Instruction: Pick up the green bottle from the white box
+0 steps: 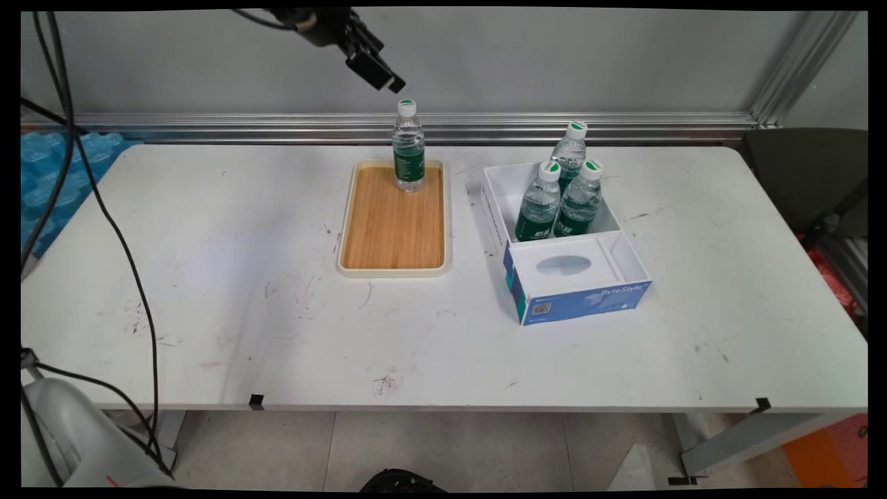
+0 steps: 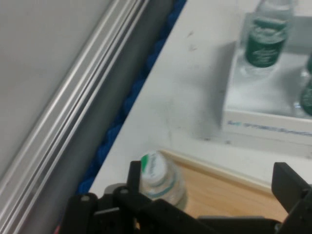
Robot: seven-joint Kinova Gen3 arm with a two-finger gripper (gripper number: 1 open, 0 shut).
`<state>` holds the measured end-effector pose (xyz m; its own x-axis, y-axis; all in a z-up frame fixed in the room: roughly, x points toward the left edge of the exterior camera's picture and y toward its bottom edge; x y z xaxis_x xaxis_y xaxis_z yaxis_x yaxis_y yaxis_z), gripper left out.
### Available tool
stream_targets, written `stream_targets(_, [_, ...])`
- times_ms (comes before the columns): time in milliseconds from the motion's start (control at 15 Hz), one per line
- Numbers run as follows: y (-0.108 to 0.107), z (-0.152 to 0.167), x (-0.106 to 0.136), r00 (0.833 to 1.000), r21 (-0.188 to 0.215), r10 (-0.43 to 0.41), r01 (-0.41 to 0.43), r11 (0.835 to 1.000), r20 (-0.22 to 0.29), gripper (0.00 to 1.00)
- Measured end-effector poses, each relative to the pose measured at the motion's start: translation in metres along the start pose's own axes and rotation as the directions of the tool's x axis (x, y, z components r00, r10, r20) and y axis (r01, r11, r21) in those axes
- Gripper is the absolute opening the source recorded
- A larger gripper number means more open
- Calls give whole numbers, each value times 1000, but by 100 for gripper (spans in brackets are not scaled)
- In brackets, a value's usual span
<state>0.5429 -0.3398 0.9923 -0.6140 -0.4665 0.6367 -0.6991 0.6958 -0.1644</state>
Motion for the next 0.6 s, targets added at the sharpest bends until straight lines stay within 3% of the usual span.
stream_targets(267, [17,-9,28,998,-77,62,-62,995,1,100])
stream_targets(600, [47,13,59,992,-165,123,-121,979,2,100])
